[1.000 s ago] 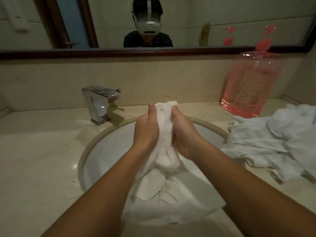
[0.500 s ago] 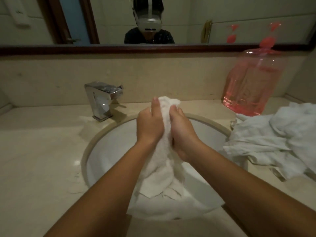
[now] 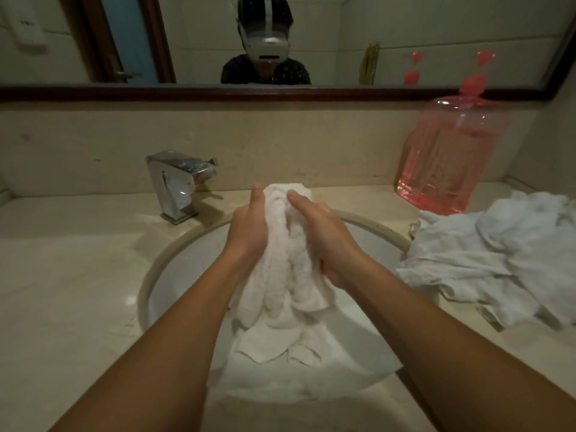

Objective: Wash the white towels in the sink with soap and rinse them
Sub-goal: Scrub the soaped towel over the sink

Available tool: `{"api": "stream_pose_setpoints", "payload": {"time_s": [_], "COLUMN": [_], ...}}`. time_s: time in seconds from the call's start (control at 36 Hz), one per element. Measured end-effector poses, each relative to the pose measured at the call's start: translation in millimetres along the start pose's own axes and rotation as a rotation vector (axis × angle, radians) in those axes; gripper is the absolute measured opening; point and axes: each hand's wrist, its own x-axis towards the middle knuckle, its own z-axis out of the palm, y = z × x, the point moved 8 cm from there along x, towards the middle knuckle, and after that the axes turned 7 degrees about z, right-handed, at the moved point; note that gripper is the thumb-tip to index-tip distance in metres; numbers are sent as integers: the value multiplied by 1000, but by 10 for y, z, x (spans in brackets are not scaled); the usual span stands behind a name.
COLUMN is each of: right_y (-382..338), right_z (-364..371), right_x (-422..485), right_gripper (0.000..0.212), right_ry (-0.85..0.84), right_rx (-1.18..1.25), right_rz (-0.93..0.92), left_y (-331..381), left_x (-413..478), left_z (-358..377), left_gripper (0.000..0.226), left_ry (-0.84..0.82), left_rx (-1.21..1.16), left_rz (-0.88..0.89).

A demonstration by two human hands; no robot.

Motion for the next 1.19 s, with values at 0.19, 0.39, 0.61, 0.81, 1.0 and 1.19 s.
{"api": "stream_pose_setpoints", "payload": {"time_s": [0.19, 0.39, 0.61, 0.81, 1.0, 1.19], "right_y": [126, 65, 109, 34, 294, 94], "right_z": [-278, -386, -594, -958, -140, -254], "right_x": [-32, 35, 162, 168, 139, 168], "right_gripper": [35, 41, 46, 32, 72, 47], "right_ry": [-80, -70, 79, 386, 164, 267], "right_rx": [-222, 204, 292, 1, 22, 128], "right_rz": [95, 140, 139, 32, 134, 47], "left_y": [108, -80, -32, -410, 36, 305], "left_x": [-38, -109, -117, 66, -149, -238], "left_z": [-9, 189, 53, -19, 156, 399], "left_gripper": [73, 121, 101, 142, 82, 69], "left_ry": [20, -283, 7, 78, 121, 0], "left_rx": [8, -209, -52, -500, -147, 62], "left_rz": [93, -9, -70, -368, -42, 244]}}
